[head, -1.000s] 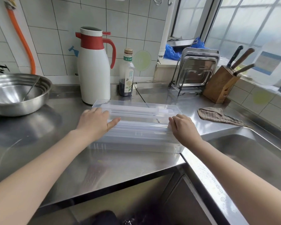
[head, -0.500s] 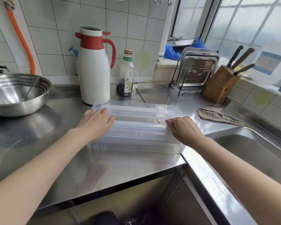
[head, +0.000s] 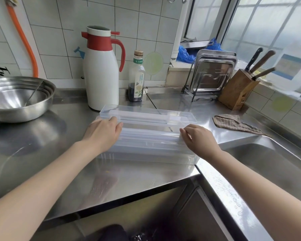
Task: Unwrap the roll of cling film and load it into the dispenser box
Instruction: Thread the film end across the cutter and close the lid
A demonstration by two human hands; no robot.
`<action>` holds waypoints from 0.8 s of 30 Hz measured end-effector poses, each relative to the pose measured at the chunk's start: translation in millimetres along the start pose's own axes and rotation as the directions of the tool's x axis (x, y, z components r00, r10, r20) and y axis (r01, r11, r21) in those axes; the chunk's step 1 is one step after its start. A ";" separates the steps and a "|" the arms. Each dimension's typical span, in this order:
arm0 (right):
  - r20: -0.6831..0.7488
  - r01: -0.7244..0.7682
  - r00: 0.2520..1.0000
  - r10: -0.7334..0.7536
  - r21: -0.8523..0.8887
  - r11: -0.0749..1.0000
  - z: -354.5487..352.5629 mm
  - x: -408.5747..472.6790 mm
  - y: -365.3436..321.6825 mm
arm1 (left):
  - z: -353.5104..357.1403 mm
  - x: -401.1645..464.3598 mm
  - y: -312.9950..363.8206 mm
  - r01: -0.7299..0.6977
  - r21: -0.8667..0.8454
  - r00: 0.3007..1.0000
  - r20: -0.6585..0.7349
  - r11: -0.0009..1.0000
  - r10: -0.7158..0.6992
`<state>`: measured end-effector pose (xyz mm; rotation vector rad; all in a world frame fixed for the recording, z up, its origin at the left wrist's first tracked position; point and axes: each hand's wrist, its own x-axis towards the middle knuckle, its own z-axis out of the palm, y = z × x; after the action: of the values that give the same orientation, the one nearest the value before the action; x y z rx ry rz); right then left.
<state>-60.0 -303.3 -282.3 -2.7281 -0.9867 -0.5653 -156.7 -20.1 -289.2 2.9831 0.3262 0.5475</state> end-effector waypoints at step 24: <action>0.308 -0.045 0.951 0.024 0.061 0.997 -13.7 25.3 6.8 | 4.6 1.1 -5.7 -0.084 -0.060 0.989 -0.127 0.995 0.076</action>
<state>-41.7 -298.0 -259.7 -2.8195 -0.9994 -0.0963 -155.2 -14.5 -293.8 2.9160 0.1935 0.7399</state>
